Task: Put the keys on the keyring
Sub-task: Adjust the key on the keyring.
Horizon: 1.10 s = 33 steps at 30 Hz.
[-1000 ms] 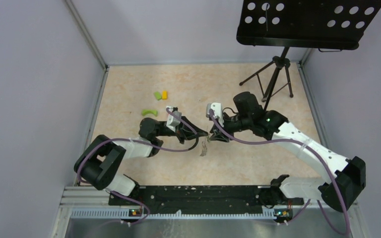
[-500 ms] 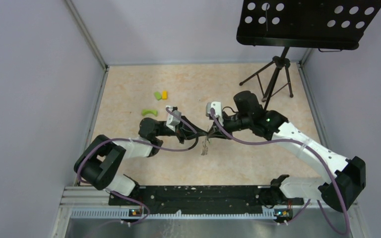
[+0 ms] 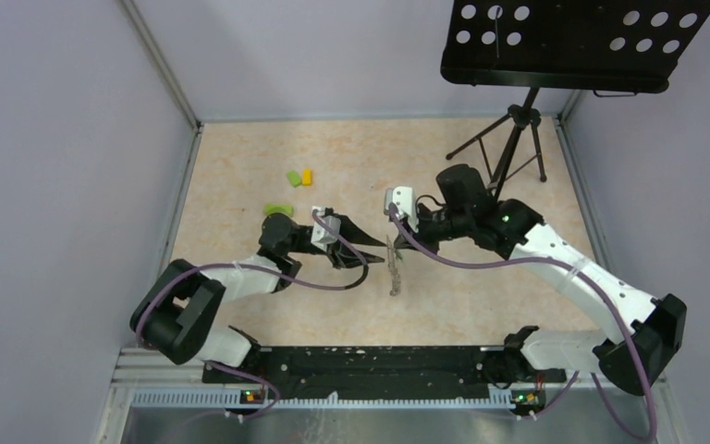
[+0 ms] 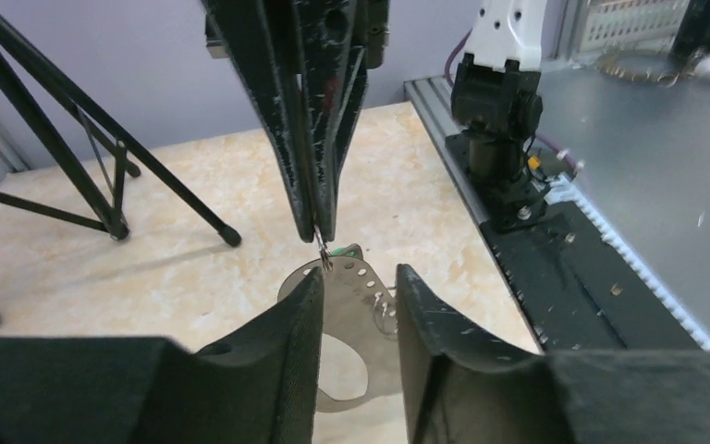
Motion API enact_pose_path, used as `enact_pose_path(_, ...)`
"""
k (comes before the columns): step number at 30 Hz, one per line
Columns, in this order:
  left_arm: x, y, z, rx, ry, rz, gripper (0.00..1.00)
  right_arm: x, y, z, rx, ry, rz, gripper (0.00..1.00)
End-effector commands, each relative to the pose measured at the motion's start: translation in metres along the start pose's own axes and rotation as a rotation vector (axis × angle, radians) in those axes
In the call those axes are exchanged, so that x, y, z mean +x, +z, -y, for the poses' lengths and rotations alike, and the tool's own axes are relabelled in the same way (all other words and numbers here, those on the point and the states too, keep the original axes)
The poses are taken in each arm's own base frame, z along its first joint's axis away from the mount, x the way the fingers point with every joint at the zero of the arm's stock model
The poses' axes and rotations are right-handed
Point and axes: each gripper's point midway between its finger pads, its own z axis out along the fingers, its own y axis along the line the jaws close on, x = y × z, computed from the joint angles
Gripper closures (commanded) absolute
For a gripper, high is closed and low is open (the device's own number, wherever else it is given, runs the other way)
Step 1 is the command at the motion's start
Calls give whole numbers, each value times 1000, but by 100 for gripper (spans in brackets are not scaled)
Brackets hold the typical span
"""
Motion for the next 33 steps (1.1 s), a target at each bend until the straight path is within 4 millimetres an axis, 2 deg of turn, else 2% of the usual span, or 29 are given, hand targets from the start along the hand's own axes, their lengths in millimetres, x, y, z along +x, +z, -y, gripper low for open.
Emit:
enact_pose_path(1, -4, -2, 2, 99, 239, -66, 54, -4, -9, 7, 65, -55, -25, 100)
enact_pose_path(6, 10, -8, 8, 222, 491, -136, 38, 5, -5, 2, 71, -61, 5, 100)
enact_pose_path(9, 31, -19, 16, 304, 659, -221, 32, 9, -1, -5, 50, -77, 37, 100)
enact_pose_path(15, 42, -32, 25, 328, 845, -270, 31, 10, 6, -21, -29, -89, 93, 100)
enact_pose_path(28, 54, -42, 31, 328, 878, -326, 32, 12, 8, -21, -19, -100, 107, 100)
enact_pose_path(31, 52, -39, 28, 307, 800, -322, 34, 12, 11, -19, -17, -99, 100, 100)
enact_pose_path(33, 48, -35, 23, 270, 688, -318, 41, 12, 13, -18, -14, -109, 90, 100)
